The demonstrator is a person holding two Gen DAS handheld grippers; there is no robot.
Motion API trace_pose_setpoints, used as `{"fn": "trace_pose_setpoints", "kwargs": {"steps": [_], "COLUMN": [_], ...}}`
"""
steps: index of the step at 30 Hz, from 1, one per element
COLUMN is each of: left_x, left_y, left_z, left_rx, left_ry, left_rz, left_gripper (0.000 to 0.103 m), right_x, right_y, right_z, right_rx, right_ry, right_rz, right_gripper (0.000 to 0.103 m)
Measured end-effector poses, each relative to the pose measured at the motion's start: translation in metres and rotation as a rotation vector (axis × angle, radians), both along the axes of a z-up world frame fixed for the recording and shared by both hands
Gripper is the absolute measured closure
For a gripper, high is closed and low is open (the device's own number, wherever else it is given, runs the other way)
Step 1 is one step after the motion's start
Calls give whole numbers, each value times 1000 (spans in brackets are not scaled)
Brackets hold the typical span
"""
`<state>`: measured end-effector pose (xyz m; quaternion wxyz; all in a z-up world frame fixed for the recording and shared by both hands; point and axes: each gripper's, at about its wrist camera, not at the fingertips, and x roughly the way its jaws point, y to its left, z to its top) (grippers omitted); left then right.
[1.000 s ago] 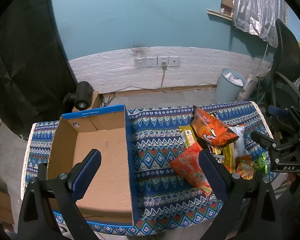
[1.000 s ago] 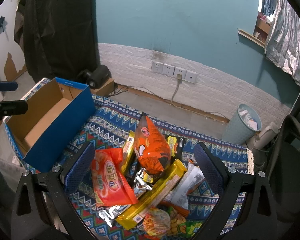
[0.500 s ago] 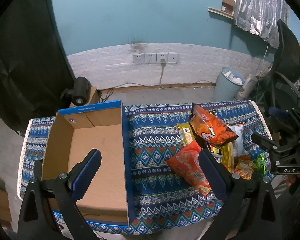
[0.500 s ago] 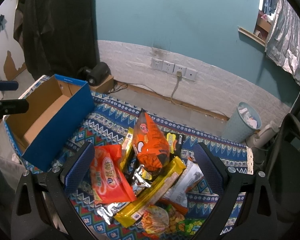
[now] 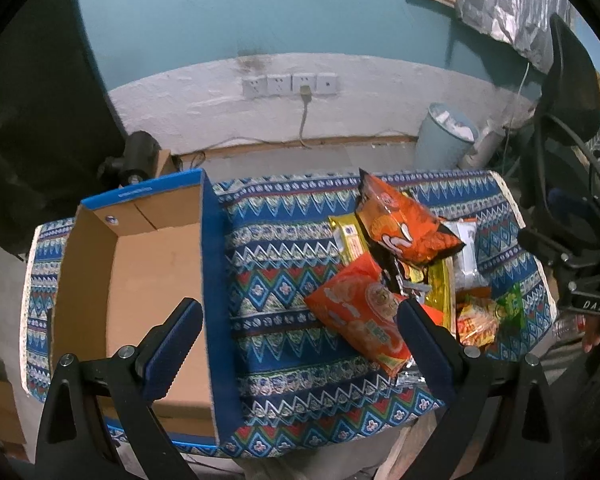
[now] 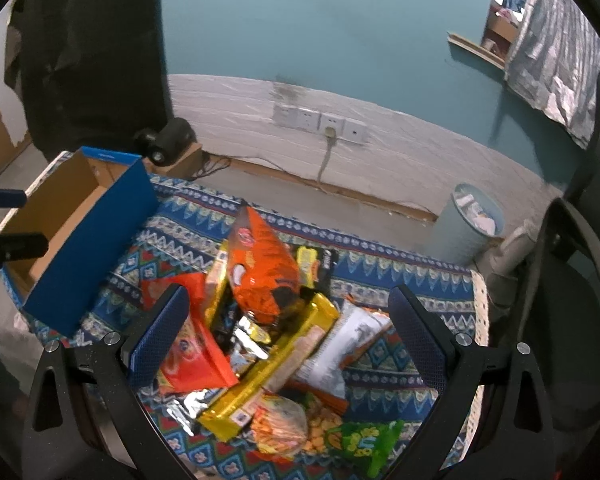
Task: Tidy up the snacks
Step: 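Lower the right tool onto the green peanut bag while the left tool reaches the red cracker bag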
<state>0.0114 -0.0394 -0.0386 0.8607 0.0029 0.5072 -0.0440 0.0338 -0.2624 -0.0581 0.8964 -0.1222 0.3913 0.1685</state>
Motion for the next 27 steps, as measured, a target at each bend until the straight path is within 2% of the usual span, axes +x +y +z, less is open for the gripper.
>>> {"fn": "trace_pose_setpoints", "kwargs": {"steps": [8, 15, 18, 27], "left_x": [12, 22, 26, 44], "left_y": [-24, -48, -58, -77], "left_z": [-27, -57, -68, -102], "left_rx": [36, 27, 27, 72], "left_ry": [70, 164, 197, 253], "left_rz": [-23, -45, -49, -37], "left_gripper": [4, 4, 4, 4], "right_x": [5, 6, 5, 0], "right_y": [-44, -101, -115, -122], "right_z": [-16, -54, -72, -116], "right_rx": [-39, -40, -33, -19], "right_ry": [64, 202, 259, 404], "right_rz": [-119, -301, -333, -373], "right_gripper": [5, 5, 5, 5]}}
